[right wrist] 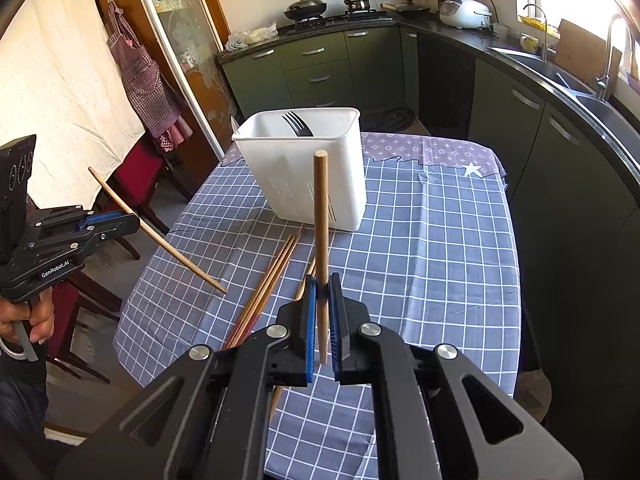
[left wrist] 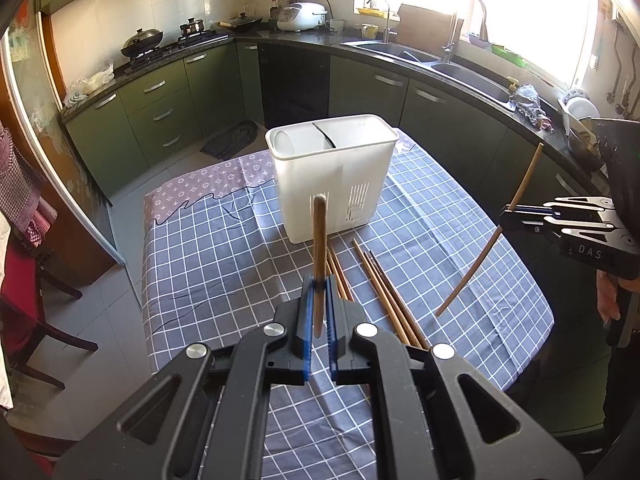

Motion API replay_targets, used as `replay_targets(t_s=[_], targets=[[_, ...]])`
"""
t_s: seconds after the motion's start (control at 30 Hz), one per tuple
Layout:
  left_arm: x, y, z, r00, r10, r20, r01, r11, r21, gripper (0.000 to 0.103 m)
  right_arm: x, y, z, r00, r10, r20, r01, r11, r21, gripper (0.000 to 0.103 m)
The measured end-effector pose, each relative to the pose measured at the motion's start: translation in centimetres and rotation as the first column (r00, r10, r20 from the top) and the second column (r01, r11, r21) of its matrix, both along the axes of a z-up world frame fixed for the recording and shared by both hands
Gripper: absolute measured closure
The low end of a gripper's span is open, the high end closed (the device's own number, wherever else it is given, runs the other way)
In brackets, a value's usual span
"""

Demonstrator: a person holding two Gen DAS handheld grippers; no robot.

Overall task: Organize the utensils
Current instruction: 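Lower the chopsticks into the white holder and open both grippers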

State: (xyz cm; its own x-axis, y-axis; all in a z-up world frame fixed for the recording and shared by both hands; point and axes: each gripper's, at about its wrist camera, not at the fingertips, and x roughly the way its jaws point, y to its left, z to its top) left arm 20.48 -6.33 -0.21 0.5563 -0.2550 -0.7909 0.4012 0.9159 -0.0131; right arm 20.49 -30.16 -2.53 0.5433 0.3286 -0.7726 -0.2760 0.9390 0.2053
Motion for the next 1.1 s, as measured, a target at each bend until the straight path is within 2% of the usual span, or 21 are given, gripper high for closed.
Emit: replay_targets(t_s=[0.2,0.43,0.63,0.73,0.87,0.97,1.1], targets=[[1.1,-0.9,2.9,0.999,-0.01,0.031,0.011,1.0,-0.02,0.097,0.8,0.2,3.4,0.999,0.023,0.042,-0.023,1.0,0.001,0.096],[3.0,-2.7,8.6,0.996,-0.033,0.088,0.038,0.998,-0.055,0.097,3.0,0.4,9.6,0.993,0.036,0.11,-0.037,0.999,0.005,0.096],[5.0,-4.4,14.1,0.979,-0.026,0.204,0.044,0.996,-0.083,0.097,6.2,-0.7,15.1,0.981,-0.007,0.192,-0.003,0.999,0.052,0.096],[6.3,-5.2,15.7,0.967,-0.007,0.254,0.03,0.996,-0.088,0.097,8.5,-0.8,16.9,0.977,-0.022,0.214,0.004,0.996,0.087,0.096],[8.8,-5.8,15.4,0.959,0.033,0.283,-0.013,0.997,-0.075,0.097,11.6,-0.5,17.2,0.975,-0.041,0.22,0.018,0.994,0.104,0.096],[11.0,-6.0,13.5,0.969,0.051,0.243,-0.036,0.997,-0.067,0.097,13.6,0.4,15.7,0.978,-0.031,0.205,0.014,0.996,0.084,0.096],[13.2,-5.9,10.3,0.982,0.065,0.175,-0.058,0.997,-0.049,0.097,15.3,2.2,12.2,0.988,0.001,0.156,-0.008,0.999,0.044,0.096]])
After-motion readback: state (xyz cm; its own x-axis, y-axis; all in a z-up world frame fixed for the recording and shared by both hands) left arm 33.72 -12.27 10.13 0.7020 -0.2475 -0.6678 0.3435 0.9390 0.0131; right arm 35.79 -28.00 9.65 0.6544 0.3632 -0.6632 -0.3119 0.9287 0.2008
